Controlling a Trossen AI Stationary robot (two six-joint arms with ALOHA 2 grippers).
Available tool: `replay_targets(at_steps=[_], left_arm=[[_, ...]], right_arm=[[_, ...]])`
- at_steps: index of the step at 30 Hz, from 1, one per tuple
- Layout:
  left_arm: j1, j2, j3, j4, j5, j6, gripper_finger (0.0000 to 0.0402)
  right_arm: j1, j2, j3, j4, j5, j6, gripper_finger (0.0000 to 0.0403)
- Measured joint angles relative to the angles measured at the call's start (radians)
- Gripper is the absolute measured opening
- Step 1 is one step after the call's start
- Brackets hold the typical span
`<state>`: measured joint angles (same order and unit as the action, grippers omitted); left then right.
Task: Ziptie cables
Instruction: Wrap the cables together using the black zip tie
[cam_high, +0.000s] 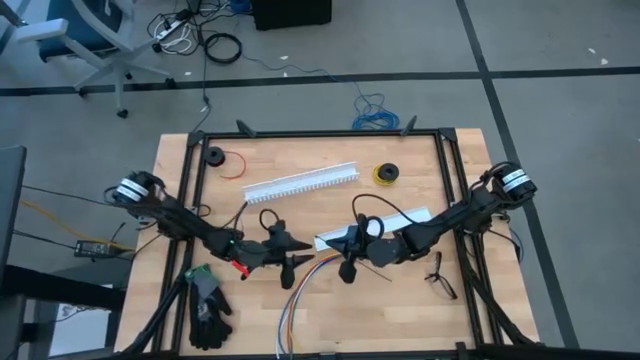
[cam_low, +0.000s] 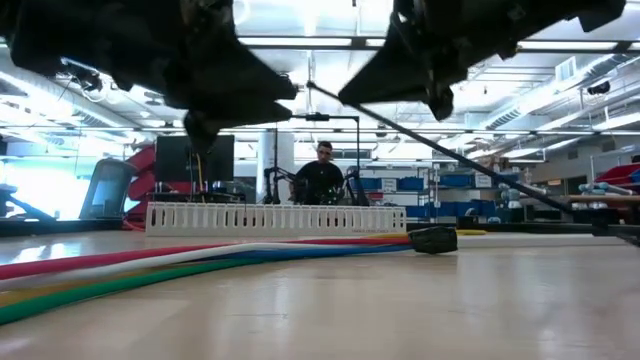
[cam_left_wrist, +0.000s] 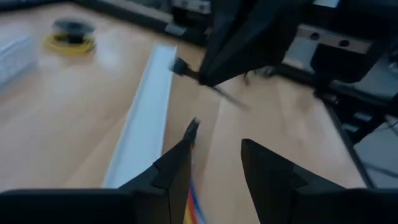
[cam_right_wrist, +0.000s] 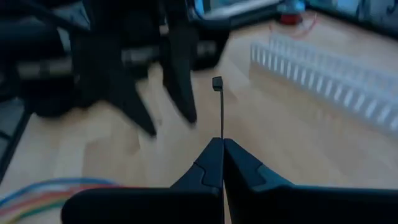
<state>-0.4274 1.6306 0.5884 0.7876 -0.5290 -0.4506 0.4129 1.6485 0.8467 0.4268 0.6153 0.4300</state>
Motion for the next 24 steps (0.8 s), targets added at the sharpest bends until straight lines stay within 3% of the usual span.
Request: replay_targets(at_steps=[13,18,24], left_arm=[[0.027,0.338,0.000,0.780,0.018,0.160,0.0151],[0.055,0.363,0.009,0.784,0.086,0.116,0.0151],[0.068,0.364,0.009,0.784,0.097,0.100,0.0152]], right_arm=[[-0.010,0.000,0.000,0.208,-0.059,-0.067,0.0000],[-0.010,0.000,0.000,0.223,-0.076,-0.068,0.0000],[-0.010,0.000,0.000,0.223,-0.087,-0.068,0.0000]])
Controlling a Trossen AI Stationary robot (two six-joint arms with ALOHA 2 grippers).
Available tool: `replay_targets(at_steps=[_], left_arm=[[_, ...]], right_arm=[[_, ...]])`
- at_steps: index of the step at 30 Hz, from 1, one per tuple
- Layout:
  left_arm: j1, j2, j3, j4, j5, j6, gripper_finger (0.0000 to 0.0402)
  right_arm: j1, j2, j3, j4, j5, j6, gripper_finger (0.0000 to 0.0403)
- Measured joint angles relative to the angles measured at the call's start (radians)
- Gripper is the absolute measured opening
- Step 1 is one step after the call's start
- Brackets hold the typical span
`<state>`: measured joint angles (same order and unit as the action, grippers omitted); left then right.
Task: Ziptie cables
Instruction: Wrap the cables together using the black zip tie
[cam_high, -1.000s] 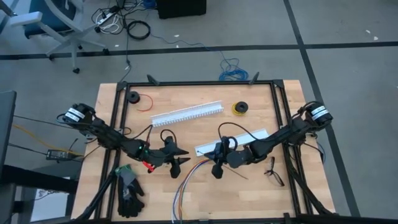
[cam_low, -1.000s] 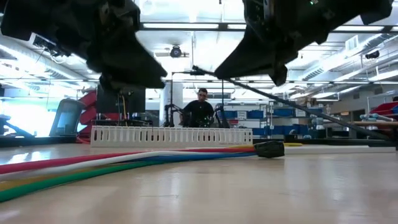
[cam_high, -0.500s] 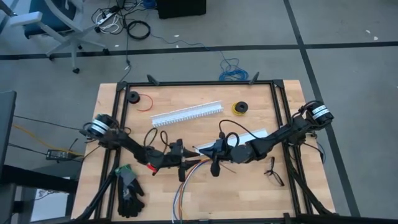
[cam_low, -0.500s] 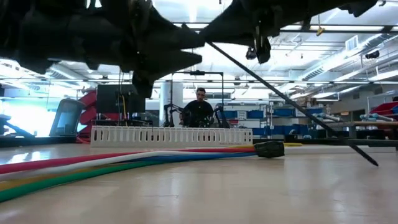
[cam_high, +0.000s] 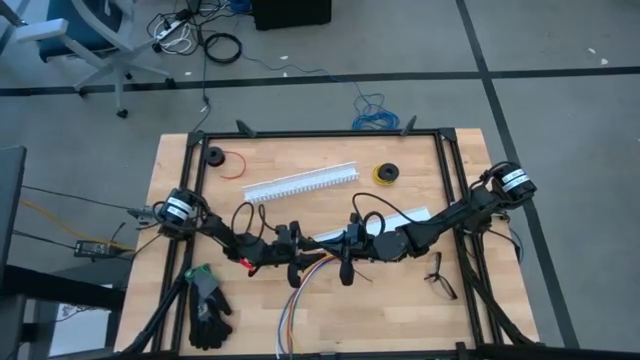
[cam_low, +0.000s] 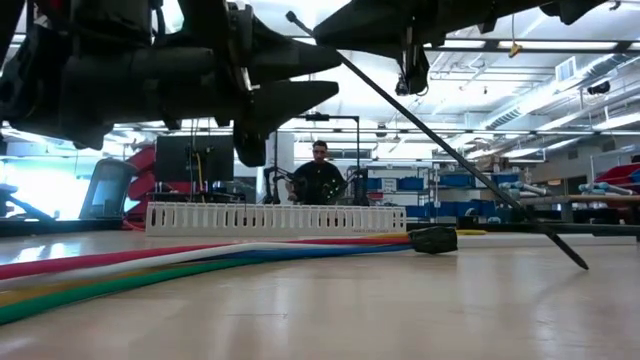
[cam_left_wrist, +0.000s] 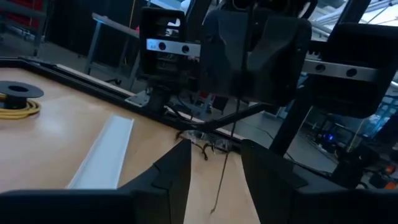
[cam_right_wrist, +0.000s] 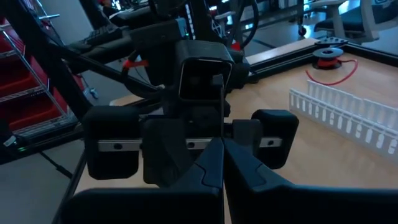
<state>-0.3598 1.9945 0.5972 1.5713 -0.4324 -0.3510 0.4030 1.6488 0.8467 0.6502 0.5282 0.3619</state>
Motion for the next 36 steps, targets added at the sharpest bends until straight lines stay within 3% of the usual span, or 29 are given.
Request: replay_targets(at_steps=[22,27,31,36], left_arm=[[0.013,0.000,0.060,-0.037,-0.002,0.004,0.0152],[0.013,0.000,0.061,-0.048,-0.049,0.006,0.0149],[0.014,0.000,0.061,-0.044,-0.054,0.006,0.0111],[0.014,0.000,0.061,-0.044,-0.053,0.011,0.0017]], right_arm=[[0.000,0.000,0.000,0.006,0.064,0.010,0.0000],[0.000,0.000,0.000,0.006,0.066,0.010,0.0000],[0.000,0.000,0.000,0.006,0.066,0.010,0.0000],[0.000,0.001,0.000,0.003,0.066,0.010,0.0000]])
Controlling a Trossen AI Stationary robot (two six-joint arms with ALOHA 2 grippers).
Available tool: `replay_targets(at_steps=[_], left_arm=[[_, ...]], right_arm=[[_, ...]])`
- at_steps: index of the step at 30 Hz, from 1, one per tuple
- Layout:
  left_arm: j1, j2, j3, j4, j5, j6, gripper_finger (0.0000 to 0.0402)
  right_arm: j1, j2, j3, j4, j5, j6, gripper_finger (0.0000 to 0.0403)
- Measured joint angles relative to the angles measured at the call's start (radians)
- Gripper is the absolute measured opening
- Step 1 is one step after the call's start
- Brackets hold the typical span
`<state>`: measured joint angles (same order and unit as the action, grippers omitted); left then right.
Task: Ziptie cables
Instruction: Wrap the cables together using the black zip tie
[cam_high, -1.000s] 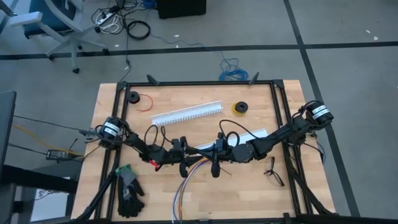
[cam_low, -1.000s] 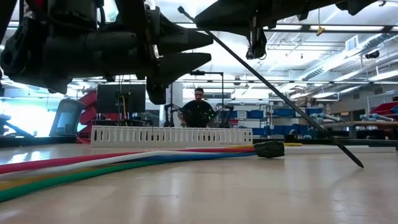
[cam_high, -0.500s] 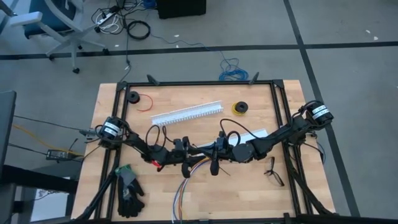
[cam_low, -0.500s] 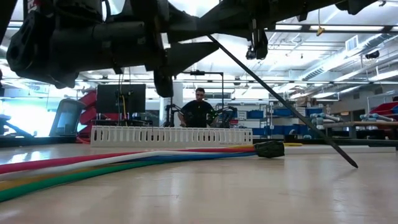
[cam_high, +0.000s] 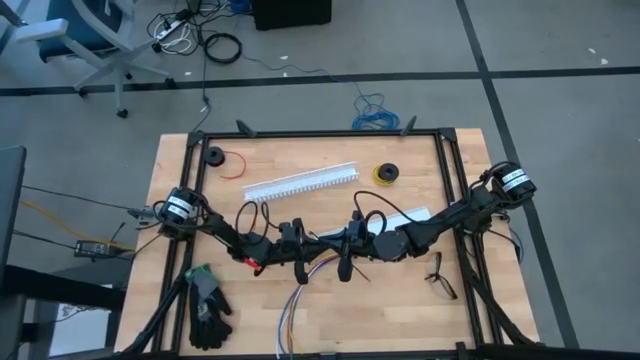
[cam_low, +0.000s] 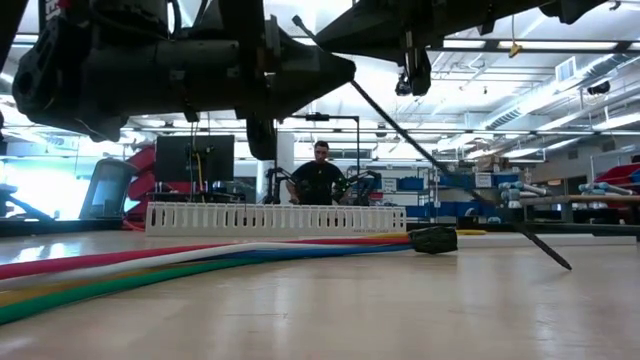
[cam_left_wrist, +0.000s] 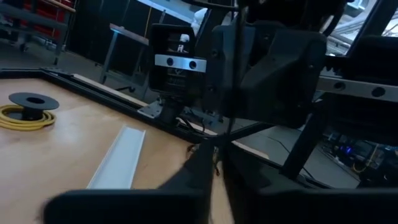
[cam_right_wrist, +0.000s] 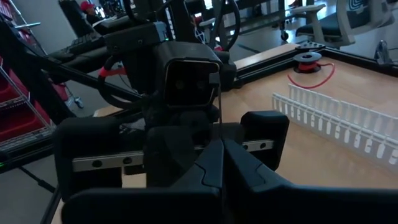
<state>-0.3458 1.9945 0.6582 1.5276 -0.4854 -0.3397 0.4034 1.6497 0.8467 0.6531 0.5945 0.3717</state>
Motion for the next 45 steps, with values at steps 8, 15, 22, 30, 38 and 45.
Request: replay_targets(at_steps=[8,15,22,30,38,45], left_arm=[[0.000,0.000,0.000,0.000,0.016,0.002,0.0004],[0.000,0.000,0.000,-0.001,0.086,0.003,0.0002],[0.004,0.000,-0.028,-0.002,0.171,0.024,0.0001],[0.078,-0.005,-0.106,0.043,0.331,-0.020,0.0000],[0.265,-0.009,-0.126,0.044,0.681,-0.084,0.0000],[0.432,-0.018,-0.090,0.043,0.878,-0.085,0.0000]], right_arm=[[0.012,0.000,0.000,0.000,0.001,0.000,0.0000],[0.029,0.000,0.000,0.000,-0.006,-0.034,0.0003],[0.029,-0.018,0.000,-0.036,-0.016,-0.051,0.0044],[0.029,-0.138,0.000,-0.276,-0.010,-0.030,0.0075],[-0.046,-0.171,-0.001,-0.542,-0.049,0.032,0.0076],[-0.162,-0.172,-0.002,-0.612,-0.080,-0.064,0.0076]])
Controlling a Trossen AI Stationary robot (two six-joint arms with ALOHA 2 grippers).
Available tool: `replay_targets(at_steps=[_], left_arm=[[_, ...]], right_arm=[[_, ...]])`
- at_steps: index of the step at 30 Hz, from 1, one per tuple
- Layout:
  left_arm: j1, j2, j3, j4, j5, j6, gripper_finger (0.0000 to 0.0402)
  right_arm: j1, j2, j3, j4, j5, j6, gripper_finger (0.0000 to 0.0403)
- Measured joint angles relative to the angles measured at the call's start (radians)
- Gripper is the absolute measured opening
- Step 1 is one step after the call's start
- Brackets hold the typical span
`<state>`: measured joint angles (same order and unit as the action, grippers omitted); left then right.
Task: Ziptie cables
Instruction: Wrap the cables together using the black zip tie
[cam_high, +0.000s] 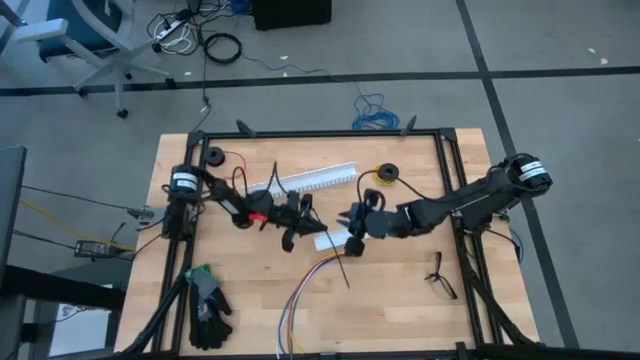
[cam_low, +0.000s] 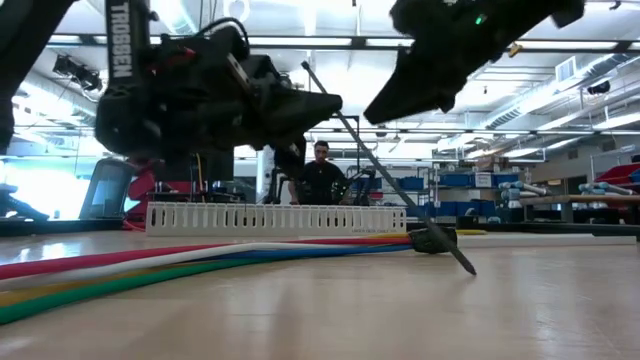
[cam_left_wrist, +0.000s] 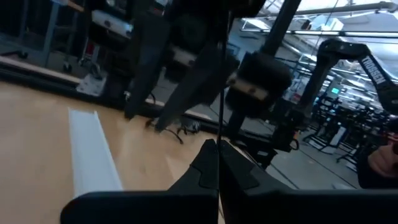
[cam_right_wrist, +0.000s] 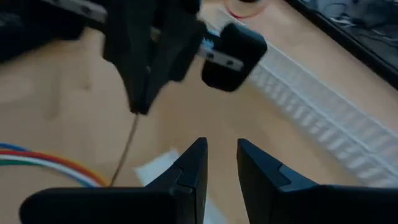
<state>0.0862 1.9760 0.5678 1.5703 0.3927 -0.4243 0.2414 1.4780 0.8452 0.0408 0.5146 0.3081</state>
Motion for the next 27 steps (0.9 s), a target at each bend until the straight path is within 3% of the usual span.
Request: replay_targets(at_steps=[6,11,16,20,27], left_arm=[[0.077,-0.065,0.005,-0.024,0.029,0.090,0.0000],[0.090,-0.156,0.004,-0.146,0.019,0.241,0.0000],[0.089,-0.272,0.002,-0.392,-0.065,0.424,0.0000],[0.075,-0.347,0.000,-0.483,-0.118,0.533,0.0000],[-0.001,-0.392,0.000,-0.550,-0.335,0.734,0.0000]], right_arm=[[-0.069,0.000,-0.040,-0.007,-0.012,0.054,0.0075],[-0.081,-0.016,-0.101,-0.008,-0.013,0.162,0.0075],[-0.086,-0.106,-0.169,0.000,-0.008,0.182,0.0075],[-0.107,-0.194,-0.232,0.010,-0.008,0.184,0.0075],[-0.152,-0.238,-0.359,0.239,-0.181,0.192,0.0075]])
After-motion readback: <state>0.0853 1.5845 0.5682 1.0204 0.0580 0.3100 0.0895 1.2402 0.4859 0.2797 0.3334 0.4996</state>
